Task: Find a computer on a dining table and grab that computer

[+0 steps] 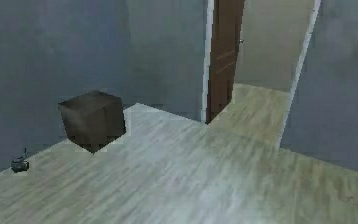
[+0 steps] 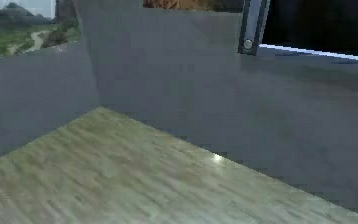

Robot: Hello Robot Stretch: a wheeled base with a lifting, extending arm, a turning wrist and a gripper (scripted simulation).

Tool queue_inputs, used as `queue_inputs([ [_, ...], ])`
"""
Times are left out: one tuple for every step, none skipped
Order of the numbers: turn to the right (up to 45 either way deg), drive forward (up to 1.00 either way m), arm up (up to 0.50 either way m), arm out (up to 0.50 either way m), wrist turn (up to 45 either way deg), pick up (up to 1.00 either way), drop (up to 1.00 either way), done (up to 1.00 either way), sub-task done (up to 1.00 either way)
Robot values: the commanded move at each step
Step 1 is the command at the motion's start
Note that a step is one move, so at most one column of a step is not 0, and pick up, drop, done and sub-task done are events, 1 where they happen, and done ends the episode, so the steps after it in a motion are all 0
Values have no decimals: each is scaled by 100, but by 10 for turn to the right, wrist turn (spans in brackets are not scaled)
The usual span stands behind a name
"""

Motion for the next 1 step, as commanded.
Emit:
queue_inputs([
  [150, 0, 0, 0, 0, 0, 0, 0, 0],
])
